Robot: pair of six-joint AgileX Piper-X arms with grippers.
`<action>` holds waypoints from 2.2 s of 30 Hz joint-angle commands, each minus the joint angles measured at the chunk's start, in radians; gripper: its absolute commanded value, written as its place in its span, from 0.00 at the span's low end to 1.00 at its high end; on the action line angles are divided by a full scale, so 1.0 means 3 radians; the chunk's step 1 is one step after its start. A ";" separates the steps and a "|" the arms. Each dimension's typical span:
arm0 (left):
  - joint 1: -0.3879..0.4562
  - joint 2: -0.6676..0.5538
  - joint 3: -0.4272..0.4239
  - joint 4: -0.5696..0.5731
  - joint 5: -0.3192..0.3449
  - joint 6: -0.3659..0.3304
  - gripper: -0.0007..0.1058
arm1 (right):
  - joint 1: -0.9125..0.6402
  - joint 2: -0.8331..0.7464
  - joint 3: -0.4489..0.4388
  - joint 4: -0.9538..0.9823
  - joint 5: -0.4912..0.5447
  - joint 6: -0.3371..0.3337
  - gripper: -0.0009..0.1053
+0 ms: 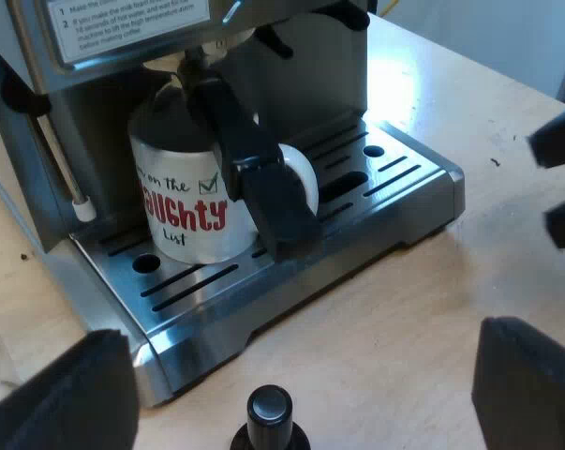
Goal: Remove mug from coffee machine
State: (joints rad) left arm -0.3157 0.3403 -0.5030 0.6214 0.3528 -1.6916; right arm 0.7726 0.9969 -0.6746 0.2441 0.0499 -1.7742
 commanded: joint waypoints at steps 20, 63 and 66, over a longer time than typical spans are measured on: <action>-0.0012 -0.0003 -0.0006 0.0031 0.0090 -0.0007 0.75 | 0.0005 0.1329 -0.0023 -0.2142 0.0156 0.0269 0.66; -0.0012 -0.0003 -0.0006 0.0031 0.0090 -0.0007 0.75 | -0.0004 0.2541 -0.0546 -0.3258 0.0519 0.0236 0.66; -0.0012 -0.0003 -0.0006 0.0031 0.0090 -0.0007 0.75 | -0.0004 0.2541 -0.0546 -0.3173 0.0519 0.0236 0.66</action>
State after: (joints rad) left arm -0.3157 0.3403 -0.5030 0.6406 0.3736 -1.6916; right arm 0.7726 1.7592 -0.8326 -0.7042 0.2069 -1.6904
